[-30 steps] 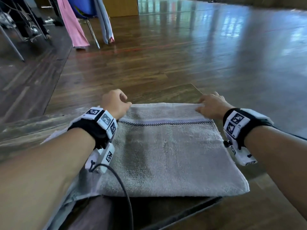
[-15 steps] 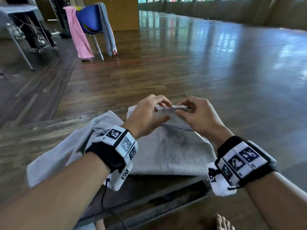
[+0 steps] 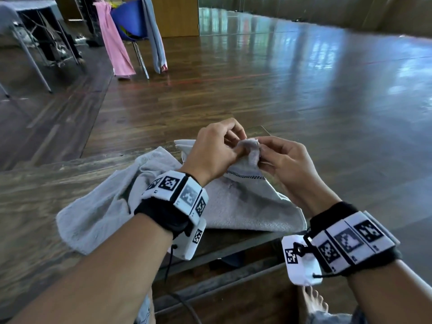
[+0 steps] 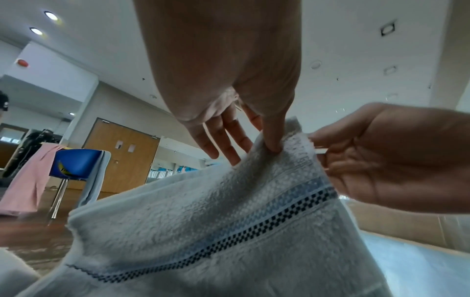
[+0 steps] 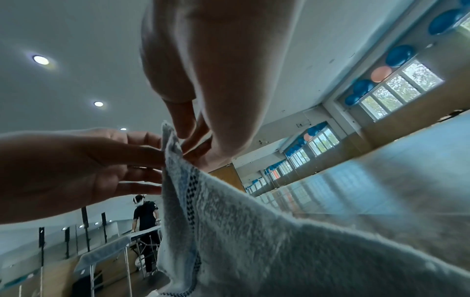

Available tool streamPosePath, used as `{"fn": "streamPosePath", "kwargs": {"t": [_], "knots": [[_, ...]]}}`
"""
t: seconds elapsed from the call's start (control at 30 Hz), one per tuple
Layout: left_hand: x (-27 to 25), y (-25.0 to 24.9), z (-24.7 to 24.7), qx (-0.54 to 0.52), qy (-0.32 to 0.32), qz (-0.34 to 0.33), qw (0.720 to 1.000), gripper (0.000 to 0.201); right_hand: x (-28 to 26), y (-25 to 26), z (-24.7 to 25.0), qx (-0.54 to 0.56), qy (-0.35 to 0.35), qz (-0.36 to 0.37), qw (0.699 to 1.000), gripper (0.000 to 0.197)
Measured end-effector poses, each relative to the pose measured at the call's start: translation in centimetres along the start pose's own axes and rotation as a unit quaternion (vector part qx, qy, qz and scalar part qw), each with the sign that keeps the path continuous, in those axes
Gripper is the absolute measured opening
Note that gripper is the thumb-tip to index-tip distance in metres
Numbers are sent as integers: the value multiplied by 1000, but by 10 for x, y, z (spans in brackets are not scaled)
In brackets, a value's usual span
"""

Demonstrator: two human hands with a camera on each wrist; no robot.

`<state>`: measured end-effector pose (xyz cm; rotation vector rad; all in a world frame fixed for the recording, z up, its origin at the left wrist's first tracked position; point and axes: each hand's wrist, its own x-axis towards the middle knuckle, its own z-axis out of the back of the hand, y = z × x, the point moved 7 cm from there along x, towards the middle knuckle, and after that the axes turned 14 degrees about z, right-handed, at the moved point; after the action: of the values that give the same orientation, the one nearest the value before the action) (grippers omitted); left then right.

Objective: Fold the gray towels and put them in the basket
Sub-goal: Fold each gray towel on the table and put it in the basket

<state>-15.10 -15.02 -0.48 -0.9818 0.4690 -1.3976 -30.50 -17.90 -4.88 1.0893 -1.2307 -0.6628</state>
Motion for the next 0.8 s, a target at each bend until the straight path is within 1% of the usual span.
{"fn": "streamPosePath", "kwargs": {"t": [0.1,0.13,0.23,0.3,0.37,0.43,0.5,0.53,0.63,0.73,0.8], "knots": [[0,0,-4,-5,-4,-2,1000,15,6,0,-2,-62,20,23,998,11],[1,0,-5,-9,-3,1,1000,14,8,-1,-2,-72,16,25,997,10],[5,-2,-5,-18,10,12,1000,15,15,-2,4,-86,-16,45,995,9],[8,-3,-6,-7,33,18,999,17,19,-3,8,-99,-37,54,993,10],[11,-3,-5,11,57,23,998,15,22,-4,11,-120,-46,57,990,10],[14,2,-4,27,84,37,995,12,25,-8,20,-147,-71,46,985,8],[14,9,-5,43,110,52,992,13,28,-14,29,-147,-96,15,984,11],[13,11,-5,50,114,55,991,13,29,-17,30,-140,-97,-1,985,12],[13,14,-4,46,99,55,992,11,28,-20,21,-120,-72,-24,990,14],[16,16,0,33,60,50,996,9,25,-20,8,-110,-46,-25,993,16],[18,17,1,26,44,50,997,9,23,-19,4,-103,-42,-23,994,18]]}}
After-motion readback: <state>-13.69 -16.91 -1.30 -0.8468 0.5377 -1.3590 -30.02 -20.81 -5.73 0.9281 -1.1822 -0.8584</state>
